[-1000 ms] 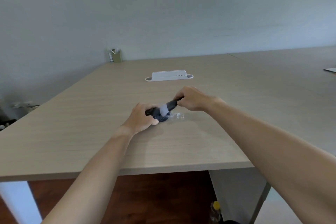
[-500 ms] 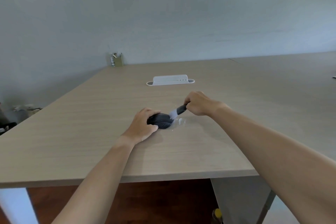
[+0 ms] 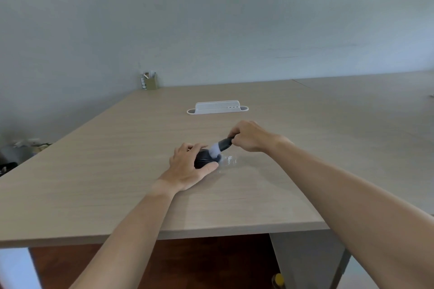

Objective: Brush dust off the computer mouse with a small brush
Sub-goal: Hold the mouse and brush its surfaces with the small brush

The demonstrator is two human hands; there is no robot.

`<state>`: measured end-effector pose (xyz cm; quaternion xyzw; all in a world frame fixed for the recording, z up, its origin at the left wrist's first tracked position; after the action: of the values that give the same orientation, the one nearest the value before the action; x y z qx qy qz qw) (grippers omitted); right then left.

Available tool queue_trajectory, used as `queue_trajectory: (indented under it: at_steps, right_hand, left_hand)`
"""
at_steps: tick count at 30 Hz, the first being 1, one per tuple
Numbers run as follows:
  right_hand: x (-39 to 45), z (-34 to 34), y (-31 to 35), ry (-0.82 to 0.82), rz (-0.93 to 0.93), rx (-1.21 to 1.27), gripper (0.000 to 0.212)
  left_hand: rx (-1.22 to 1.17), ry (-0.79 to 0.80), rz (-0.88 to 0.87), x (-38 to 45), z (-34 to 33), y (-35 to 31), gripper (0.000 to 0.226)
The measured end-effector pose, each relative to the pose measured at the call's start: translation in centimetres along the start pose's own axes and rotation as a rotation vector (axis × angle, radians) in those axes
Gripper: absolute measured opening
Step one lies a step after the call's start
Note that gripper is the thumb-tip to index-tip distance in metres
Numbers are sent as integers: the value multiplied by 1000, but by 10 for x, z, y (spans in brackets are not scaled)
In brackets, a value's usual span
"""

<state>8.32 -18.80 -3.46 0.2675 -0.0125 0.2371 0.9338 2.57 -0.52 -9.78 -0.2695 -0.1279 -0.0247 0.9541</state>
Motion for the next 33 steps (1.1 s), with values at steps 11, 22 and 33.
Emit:
queue_trajectory:
  at_steps: [11,22,33]
  right_hand:
    - [0,6,3,15,-14,-40,34]
    - [-1,0,-4,-15,-58,-94,33]
    - [-8,1,1,-23,-66,-185,35]
  left_hand:
    - [-35,-124,44,2,-6,-7,45]
    - [-58,-119,34,0,-7,-6,49]
    - [-124,-62,45,-2,-7,-4,63]
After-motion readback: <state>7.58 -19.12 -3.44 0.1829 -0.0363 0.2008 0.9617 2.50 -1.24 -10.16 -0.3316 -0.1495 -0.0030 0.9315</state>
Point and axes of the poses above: each hand's wrist, its own x-axis towards the middle knuckle, its own z-axis out of the back of the hand, y = z × x, the point moved 5 cm from there along x, towards the middle knuckle, and after that the axes turned 4 degrees about z, right-handed, at the moved point
